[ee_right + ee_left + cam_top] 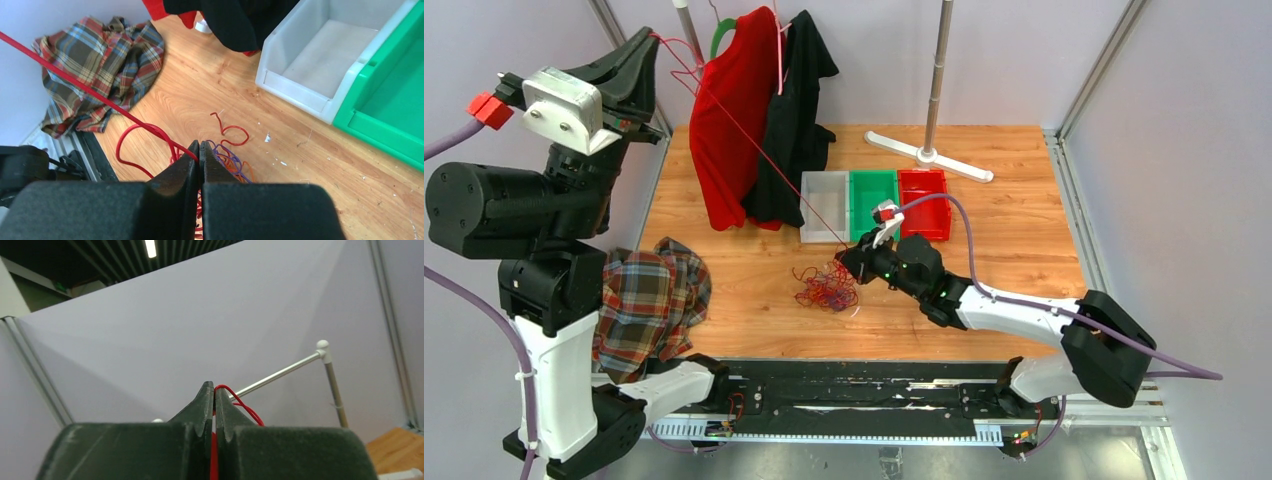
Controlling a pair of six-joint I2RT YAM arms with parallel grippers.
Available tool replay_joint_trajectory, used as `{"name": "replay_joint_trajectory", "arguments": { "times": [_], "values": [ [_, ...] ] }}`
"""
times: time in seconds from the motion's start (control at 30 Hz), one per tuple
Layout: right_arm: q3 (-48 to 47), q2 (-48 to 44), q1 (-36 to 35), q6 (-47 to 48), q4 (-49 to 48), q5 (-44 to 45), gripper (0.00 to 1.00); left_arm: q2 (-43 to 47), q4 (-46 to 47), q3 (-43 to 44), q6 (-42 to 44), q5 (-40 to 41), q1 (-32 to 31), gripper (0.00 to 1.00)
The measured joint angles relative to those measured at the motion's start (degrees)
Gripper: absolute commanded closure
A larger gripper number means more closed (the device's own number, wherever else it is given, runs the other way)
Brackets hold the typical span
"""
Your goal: Untangle the cables
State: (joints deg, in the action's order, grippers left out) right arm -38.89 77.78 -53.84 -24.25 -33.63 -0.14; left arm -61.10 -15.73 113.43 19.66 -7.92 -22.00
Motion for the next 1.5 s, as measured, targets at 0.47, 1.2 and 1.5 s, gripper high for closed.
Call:
{"name": "replay_joint_trajectory", "arguments": {
  "times": [0.47,1.2,1.5],
  "values": [
    [2.01,-2.23,2.19,-5.42,-2.1,-6.32,0.96,5.14,-4.17,-3.56,-0.26,-3.54,0.0,1.0],
    [-2.12,4.0,2.27,-4.02,4.2,-10.47,0.67,14.58,-24.13,-54.99,13.44,-0.37,0.0,0.87],
    [-3.08,5.55,2.27,-1.9,8.87,-8.87,0.67,6.75,-28.46,-65.55,18.97,1.03,0.02,0.38]
  ]
}}
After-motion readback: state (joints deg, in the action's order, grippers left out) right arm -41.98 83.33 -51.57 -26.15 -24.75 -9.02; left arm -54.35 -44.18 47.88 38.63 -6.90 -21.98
